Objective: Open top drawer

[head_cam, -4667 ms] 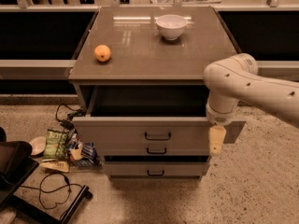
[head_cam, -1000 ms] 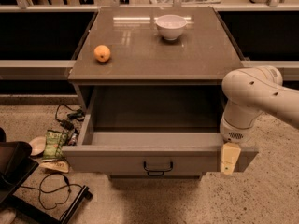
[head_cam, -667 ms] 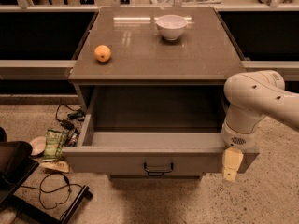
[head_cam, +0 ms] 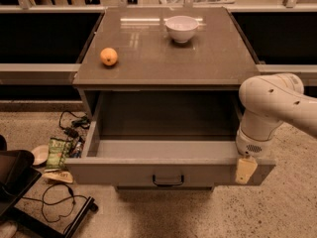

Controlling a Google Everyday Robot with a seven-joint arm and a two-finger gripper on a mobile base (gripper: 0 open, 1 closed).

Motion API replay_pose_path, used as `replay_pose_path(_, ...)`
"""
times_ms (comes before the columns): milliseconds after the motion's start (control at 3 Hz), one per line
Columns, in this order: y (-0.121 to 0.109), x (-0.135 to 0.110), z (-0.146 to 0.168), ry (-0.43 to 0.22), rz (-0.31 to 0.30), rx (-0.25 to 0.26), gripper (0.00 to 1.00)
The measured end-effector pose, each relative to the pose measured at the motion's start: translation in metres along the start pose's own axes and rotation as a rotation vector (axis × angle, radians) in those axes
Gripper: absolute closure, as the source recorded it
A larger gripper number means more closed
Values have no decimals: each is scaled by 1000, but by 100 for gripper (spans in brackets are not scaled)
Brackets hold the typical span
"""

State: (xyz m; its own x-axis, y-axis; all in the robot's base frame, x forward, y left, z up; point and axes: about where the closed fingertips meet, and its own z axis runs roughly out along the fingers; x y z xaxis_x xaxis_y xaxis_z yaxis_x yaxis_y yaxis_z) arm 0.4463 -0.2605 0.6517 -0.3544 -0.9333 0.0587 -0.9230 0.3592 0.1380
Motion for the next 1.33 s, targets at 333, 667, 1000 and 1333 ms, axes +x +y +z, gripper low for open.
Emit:
replay_pose_path(333,1,0,-4,0,0,0,66)
replay_pose_path(667,1,0,-5,0,0,0,95)
replay_pose_path(1000,1,0,-5,0,0,0,89)
replay_pose_path(1333,1,0,-5,0,0,0,69)
